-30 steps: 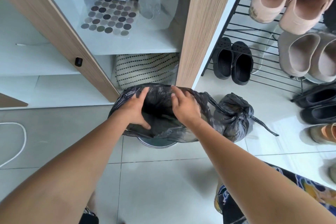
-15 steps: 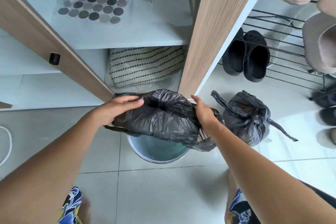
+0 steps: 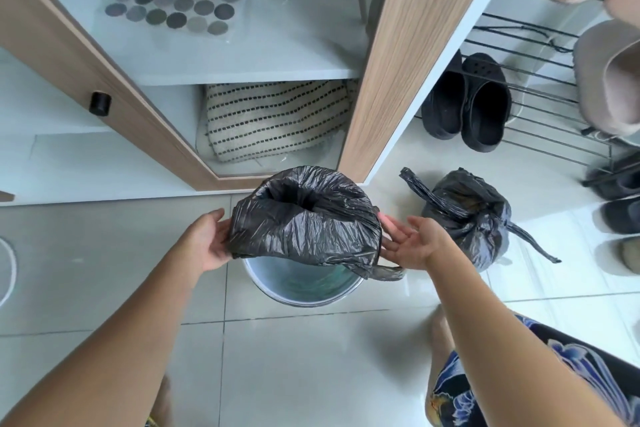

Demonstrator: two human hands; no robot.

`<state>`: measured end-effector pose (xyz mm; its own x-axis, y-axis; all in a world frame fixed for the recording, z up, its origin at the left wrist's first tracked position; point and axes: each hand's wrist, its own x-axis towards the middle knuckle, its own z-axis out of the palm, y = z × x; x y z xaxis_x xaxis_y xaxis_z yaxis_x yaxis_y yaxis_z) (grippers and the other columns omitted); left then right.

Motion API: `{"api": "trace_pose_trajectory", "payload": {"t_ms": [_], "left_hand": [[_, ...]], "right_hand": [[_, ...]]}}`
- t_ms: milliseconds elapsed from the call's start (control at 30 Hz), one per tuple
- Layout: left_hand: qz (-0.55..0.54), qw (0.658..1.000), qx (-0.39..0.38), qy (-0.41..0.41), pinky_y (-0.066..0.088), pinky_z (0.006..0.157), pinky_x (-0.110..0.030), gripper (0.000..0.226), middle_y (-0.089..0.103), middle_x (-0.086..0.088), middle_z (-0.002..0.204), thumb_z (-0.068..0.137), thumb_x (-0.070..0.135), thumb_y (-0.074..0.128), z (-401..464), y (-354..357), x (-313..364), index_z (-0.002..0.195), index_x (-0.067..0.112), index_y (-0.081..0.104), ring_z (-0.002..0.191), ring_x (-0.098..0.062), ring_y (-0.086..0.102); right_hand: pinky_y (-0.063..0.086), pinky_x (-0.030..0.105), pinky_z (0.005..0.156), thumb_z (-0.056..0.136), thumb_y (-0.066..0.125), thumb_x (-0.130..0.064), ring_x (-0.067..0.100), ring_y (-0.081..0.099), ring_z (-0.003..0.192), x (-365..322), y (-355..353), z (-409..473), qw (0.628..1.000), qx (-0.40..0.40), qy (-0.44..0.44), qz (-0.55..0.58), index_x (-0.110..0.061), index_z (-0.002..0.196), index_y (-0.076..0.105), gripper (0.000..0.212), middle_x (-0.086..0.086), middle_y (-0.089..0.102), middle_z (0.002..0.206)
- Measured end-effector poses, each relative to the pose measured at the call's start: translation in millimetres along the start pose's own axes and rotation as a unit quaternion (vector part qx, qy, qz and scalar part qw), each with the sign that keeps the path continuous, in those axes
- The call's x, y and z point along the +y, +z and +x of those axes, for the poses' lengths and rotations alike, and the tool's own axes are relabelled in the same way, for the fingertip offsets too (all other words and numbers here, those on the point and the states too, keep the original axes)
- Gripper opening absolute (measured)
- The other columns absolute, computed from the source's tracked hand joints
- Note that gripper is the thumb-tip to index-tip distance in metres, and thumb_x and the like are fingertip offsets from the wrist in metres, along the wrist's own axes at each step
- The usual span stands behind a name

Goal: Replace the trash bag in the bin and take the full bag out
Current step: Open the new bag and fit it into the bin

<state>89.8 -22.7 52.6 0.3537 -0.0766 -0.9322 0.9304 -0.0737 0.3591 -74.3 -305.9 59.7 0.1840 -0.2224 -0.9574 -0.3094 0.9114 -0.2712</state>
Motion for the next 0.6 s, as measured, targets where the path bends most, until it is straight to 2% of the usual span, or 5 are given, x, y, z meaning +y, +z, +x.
{"api": "trace_pose_trajectory", "payload": {"t_ms": [133, 200, 267, 433, 600], "left_hand": [[0.179, 0.939, 0.213, 0.201, 0.05, 0.072, -0.035, 0.04, 0.066, -0.014, 0.09, 0.096, 0.04, 0.042, -16, 11, -5, 0.094, 0.008, 0.065, 0.074, -0.029, 0.059], [0.283, 0.868, 0.222, 0.343, 0.047, 0.078, -0.035, 0.047, 0.063, -0.012, 0.095, 0.097, 0.049, 0.036, -31, 14, -16, 0.096, 0.011, 0.063, 0.088, -0.028, 0.057], [0.367, 0.793, 0.164, 0.457, 0.046, 0.094, -0.039, 0.05, 0.059, -0.013, 0.114, 0.094, 0.052, 0.041, -46, 12, -36, 0.121, 0.013, 0.057, 0.11, -0.028, 0.054], [0.5, 0.699, 0.108, 0.5, 0.044, 0.103, -0.039, 0.071, 0.032, -0.019, 0.144, 0.082, 0.04, 0.035, -73, 1, -87, 0.144, 0.006, 0.032, 0.13, -0.033, 0.044], [0.529, 0.681, 0.128, 0.491, 0.055, 0.08, -0.041, 0.071, 0.037, -0.021, 0.141, 0.077, 0.032, 0.032, -81, -5, -113, 0.139, -0.004, 0.035, 0.112, -0.04, 0.058]], "right_hand": [[0.049, 0.035, 0.068, 0.092, 0.042, -0.022, 0.026, 0.063, 0.071, 8, 10, -28, 0.983, 0.109, -0.1, -0.11, -0.008, 0.084, 0.058, 0.022, 0.005, 0.069, 0.051], [0.047, 0.032, 0.074, 0.089, 0.05, -0.022, 0.025, 0.062, 0.084, 34, 12, -42, 0.912, 0.188, -0.3, -0.207, -0.008, 0.093, 0.062, 0.019, 0.004, 0.067, 0.078], [0.045, 0.027, 0.084, 0.087, 0.058, -0.029, 0.02, 0.058, 0.099, 68, 11, -57, 0.826, 0.134, -0.468, -0.284, -0.012, 0.109, 0.063, 0.028, 0.001, 0.058, 0.099], [0.042, 0.024, 0.103, 0.076, 0.065, -0.039, 0.023, 0.05, 0.122, 128, -13, -53, 0.68, 0.017, -0.58, -0.448, -0.007, 0.124, 0.059, 0.058, 0.017, 0.046, 0.132], [0.057, 0.038, 0.061, 0.078, 0.063, -0.004, 0.031, 0.065, 0.079, 142, -18, -64, 0.655, 0.107, -0.586, -0.464, -0.004, 0.096, 0.067, 0.019, 0.016, 0.06, 0.106]]}}
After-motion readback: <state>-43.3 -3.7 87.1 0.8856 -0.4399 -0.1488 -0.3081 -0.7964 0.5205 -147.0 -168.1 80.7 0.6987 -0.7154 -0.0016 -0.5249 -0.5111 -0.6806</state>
